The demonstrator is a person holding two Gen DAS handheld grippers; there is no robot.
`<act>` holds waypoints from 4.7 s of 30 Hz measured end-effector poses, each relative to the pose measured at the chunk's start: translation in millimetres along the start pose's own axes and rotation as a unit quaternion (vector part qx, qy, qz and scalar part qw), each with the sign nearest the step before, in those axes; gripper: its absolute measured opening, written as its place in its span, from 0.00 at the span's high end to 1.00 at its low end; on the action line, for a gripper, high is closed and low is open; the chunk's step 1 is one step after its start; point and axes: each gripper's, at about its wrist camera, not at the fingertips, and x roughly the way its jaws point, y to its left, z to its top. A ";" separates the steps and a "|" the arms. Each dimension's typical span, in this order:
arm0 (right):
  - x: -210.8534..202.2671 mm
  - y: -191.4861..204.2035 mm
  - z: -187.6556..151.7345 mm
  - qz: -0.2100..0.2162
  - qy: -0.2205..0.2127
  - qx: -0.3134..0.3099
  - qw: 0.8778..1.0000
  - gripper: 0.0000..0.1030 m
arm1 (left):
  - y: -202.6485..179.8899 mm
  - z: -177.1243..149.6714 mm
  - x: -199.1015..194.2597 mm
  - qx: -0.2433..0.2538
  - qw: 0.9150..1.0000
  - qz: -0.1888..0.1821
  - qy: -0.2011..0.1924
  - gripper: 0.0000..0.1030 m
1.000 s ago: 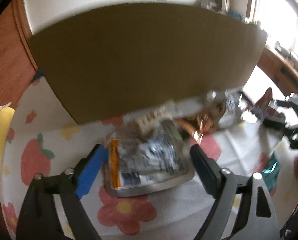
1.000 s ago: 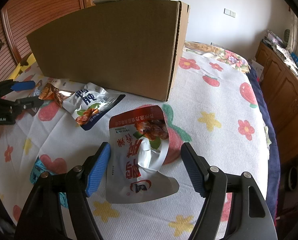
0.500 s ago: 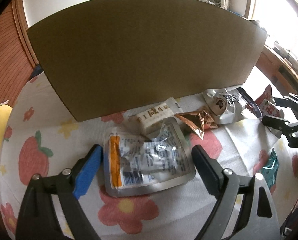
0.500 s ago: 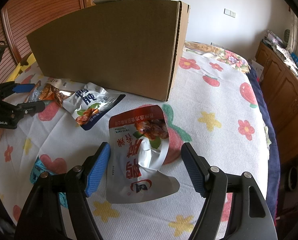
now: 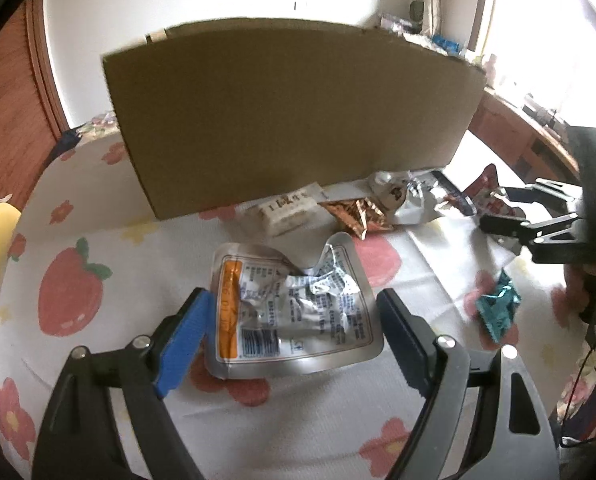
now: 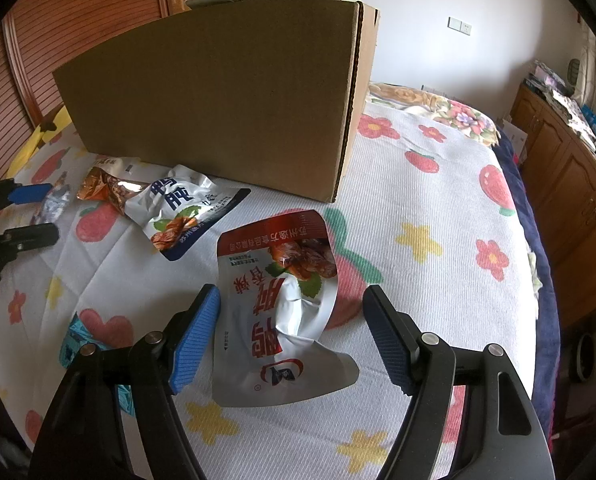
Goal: Organize snacks
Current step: 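Close the left gripper on the clear tray packet while the right gripper grasps the white-and-red pouch, then lift both packets and carry them over the open box, then open both grippers to drop the packets into the box, then withdraw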
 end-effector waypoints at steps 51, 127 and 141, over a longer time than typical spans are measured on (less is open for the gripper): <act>-57.7 22.5 -4.0 -0.003 -0.056 -0.023 0.998 0.82 | -13.5 -5.0 -60.6 0.020 0.997 -0.020 -0.069 0.19; -25.2 11.9 156.1 0.004 -0.138 -0.018 0.990 0.74 | 33.1 159.0 5.0 -0.009 0.989 0.005 -0.150 0.15; -61.1 13.6 143.3 0.011 -0.156 -0.013 0.988 0.69 | 21.3 145.3 -25.4 -0.001 0.985 0.015 -0.171 0.14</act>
